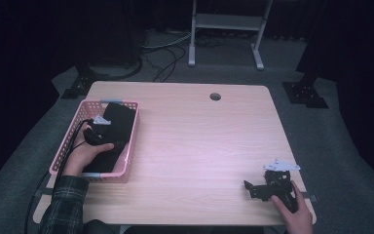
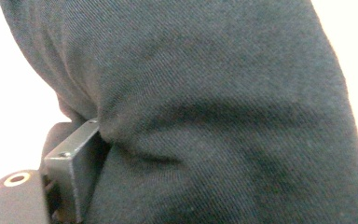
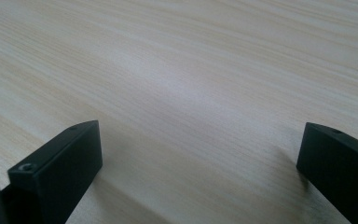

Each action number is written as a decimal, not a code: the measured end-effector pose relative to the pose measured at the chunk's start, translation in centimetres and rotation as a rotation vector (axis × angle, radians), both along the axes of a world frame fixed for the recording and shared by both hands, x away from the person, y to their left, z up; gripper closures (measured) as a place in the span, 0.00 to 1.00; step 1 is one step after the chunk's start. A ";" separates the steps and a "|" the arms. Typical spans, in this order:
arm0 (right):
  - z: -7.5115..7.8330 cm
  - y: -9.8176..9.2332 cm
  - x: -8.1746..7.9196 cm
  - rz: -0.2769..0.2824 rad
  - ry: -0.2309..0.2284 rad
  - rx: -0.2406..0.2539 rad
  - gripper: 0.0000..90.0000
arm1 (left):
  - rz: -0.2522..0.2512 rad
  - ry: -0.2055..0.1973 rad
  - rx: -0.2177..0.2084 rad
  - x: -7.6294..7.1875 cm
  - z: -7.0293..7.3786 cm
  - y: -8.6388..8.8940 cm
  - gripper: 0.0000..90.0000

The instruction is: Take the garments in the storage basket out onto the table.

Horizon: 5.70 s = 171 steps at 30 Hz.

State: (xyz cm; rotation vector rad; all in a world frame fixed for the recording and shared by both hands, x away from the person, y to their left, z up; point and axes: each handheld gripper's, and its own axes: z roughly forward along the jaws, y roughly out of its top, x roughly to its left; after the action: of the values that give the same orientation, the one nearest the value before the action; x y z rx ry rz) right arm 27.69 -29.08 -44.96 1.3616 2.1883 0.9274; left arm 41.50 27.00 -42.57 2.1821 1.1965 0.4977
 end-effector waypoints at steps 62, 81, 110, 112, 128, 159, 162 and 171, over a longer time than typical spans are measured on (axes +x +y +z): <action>0.0 0.0 0.0 -0.015 0.000 0.001 0.00 | 0.072 -0.078 -0.169 -1.3 3.3 0.4 0.58; 0.0 0.0 0.0 -0.015 0.000 0.001 0.00 | 0.105 -0.247 -0.278 -2.3 6.1 0.6 0.57; 0.0 0.0 0.0 -0.015 0.000 0.001 0.00 | 0.079 -0.550 -0.374 -5.2 11.7 -0.2 0.57; 0.0 0.0 0.0 -0.015 0.000 0.001 0.00 | 0.074 -0.554 -0.377 -5.4 12.2 -0.4 0.57; 0.0 0.0 0.0 -0.015 -0.001 0.001 0.00 | 0.050 -0.580 -0.404 -6.7 14.3 -1.5 0.57; 0.0 0.0 0.0 -0.015 0.000 0.001 0.00 | -0.116 -0.536 -0.496 -7.1 17.2 -8.2 0.57; 0.0 0.0 0.0 -0.015 -0.001 0.001 0.00 | -0.137 -0.530 -0.511 -7.1 17.2 -9.2 0.57; 0.0 0.0 0.0 -0.015 0.000 0.001 0.00 | -0.188 -0.514 -0.536 -6.9 16.8 -12.4 0.57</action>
State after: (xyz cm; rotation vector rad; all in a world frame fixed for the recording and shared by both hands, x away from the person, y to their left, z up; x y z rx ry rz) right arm 27.72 -29.13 -44.96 1.3764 2.1745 0.9231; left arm 34.63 14.63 -25.74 1.5584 0.7282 0.5395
